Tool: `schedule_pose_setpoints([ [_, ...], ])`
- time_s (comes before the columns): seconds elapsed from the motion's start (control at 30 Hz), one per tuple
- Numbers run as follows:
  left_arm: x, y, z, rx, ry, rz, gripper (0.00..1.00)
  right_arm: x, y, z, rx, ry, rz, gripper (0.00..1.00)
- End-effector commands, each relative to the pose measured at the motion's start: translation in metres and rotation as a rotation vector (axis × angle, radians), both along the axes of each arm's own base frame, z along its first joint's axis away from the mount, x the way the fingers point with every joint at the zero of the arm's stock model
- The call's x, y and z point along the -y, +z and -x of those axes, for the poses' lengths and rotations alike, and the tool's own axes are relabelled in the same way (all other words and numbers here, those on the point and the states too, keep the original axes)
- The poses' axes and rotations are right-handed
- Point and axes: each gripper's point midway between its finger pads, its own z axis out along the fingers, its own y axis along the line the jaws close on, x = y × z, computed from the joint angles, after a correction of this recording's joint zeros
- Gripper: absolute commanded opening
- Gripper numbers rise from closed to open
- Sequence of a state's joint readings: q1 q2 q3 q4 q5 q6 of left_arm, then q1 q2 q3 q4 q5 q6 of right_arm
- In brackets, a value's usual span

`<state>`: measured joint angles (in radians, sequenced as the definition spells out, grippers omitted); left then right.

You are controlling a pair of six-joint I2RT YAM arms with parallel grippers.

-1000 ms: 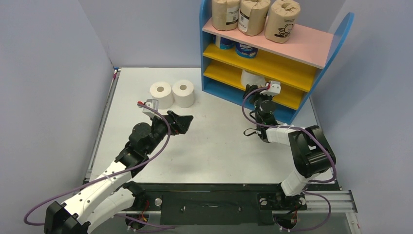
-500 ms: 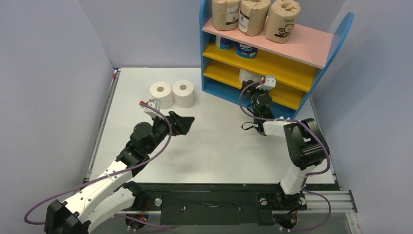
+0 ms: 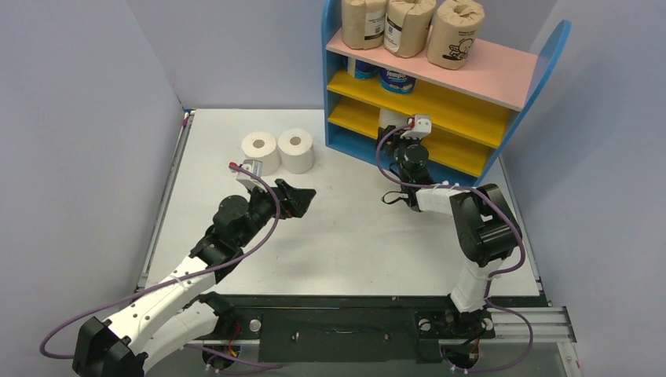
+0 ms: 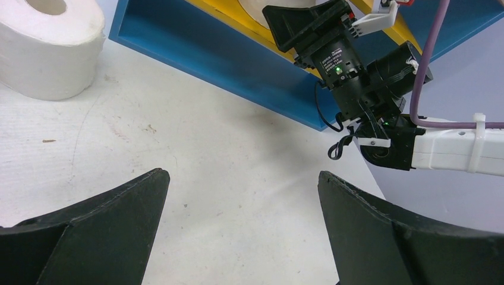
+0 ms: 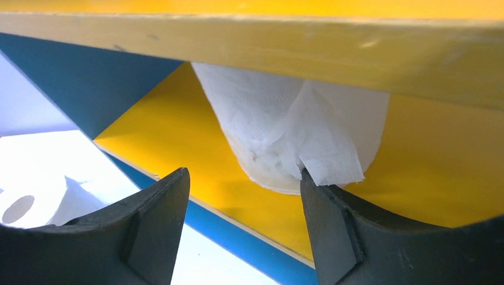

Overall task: Place and organize the paper towels onto the shelf
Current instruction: Place the paper towel on the shelf.

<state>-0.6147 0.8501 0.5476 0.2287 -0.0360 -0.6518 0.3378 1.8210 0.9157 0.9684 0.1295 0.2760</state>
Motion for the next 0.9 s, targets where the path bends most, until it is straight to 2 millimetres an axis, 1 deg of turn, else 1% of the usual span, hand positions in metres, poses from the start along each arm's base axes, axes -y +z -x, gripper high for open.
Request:
schedule_pose_setpoints([
  [0.0,0.006,0.021,0.000,0.050,-0.020,0.046,0.96,-0.021,0.023,-0.004,0.058,0.060,0.000,0.64],
  [0.07,0.007,0.020,0.000,0.048,-0.022,0.046,0.96,-0.019,0.022,-0.002,0.057,0.054,0.000,0.64],
  [0.1,0.007,0.020,0.000,0.046,-0.022,0.046,0.96,-0.016,0.026,-0.001,0.068,0.044,-0.005,0.64],
  [0.13,0.008,0.019,0.000,0.042,-0.024,0.045,0.96,-0.013,0.023,0.001,0.064,0.034,-0.004,0.63],
  [0.17,0.008,0.019,0.000,0.043,-0.025,0.045,0.96,-0.006,0.033,0.004,0.091,0.013,-0.017,0.63],
  [0.2,0.008,0.018,0.001,0.042,-0.025,0.044,0.96,0.002,0.027,0.007,0.084,-0.006,-0.023,0.63],
  [0.23,0.008,0.018,0.001,0.043,-0.024,0.043,0.96,0.009,0.037,0.010,0.111,-0.031,-0.043,0.63],
  [0.27,0.007,0.019,0.000,0.046,-0.020,0.042,0.96,0.018,0.033,0.014,0.106,-0.050,-0.053,0.63],
  [0.3,0.006,0.019,0.000,0.048,-0.014,0.040,0.96,0.024,0.043,0.018,0.131,-0.068,-0.069,0.63],
  [0.33,0.006,0.019,-0.002,0.048,-0.008,0.038,0.96,0.030,0.039,0.022,0.124,-0.080,-0.074,0.63],
  [0.37,0.005,0.019,-0.003,0.046,-0.001,0.035,0.96,0.034,0.048,0.026,0.144,-0.087,-0.084,0.63],
  [0.4,0.002,0.021,-0.007,0.051,0.021,0.028,0.96,0.036,0.043,0.031,0.134,-0.088,-0.080,0.63],
  [0.43,0.001,0.024,-0.011,0.049,0.036,0.022,0.96,0.038,0.046,0.038,0.139,-0.090,-0.084,0.62],
  [0.47,-0.003,0.026,-0.016,0.054,0.065,0.010,0.96,0.040,0.056,0.044,0.158,-0.089,-0.101,0.62],
  [0.5,-0.003,0.032,-0.022,0.059,0.084,0.006,0.96,0.041,0.051,0.051,0.150,-0.086,-0.103,0.62],
  [0.53,-0.009,0.035,-0.030,0.067,0.118,-0.008,0.96,0.042,0.062,0.058,0.172,-0.082,-0.124,0.62],
  [0.57,-0.013,0.043,-0.041,0.078,0.155,-0.011,0.96,0.042,0.056,0.064,0.155,-0.078,-0.133,0.62],
  [0.6,-0.015,0.047,-0.048,0.086,0.176,-0.020,0.96,0.044,0.068,0.072,0.175,-0.080,-0.148,0.62],
  [0.63,-0.019,0.053,-0.062,0.097,0.215,-0.033,0.96,0.044,0.061,0.077,0.145,-0.078,-0.155,0.61],
  [0.67,-0.020,0.057,-0.069,0.106,0.233,-0.038,0.96,0.046,0.072,0.085,0.162,-0.085,-0.174,0.61],
  [0.7,-0.023,0.062,-0.084,0.118,0.267,-0.041,0.96,0.045,0.065,0.091,0.130,-0.087,-0.188,0.61],
  [0.73,-0.022,0.071,-0.092,0.148,0.275,-0.021,0.96,0.046,0.071,0.099,0.131,-0.089,-0.204,0.61],
  [0.77,-0.022,0.068,-0.107,0.153,0.283,-0.033,0.96,0.041,0.066,0.106,0.115,-0.074,-0.221,0.61],
  [0.8,-0.021,0.076,-0.116,0.186,0.291,-0.016,0.96,0.041,0.071,0.114,0.117,-0.079,-0.233,0.61],
  [0.83,-0.021,0.071,-0.132,0.177,0.296,-0.019,0.96,0.032,0.067,0.121,0.099,-0.059,-0.238,0.61],
  [0.87,-0.019,0.077,-0.141,0.203,0.290,0.002,0.96,0.027,0.067,0.131,0.078,-0.053,-0.235,0.61],
])
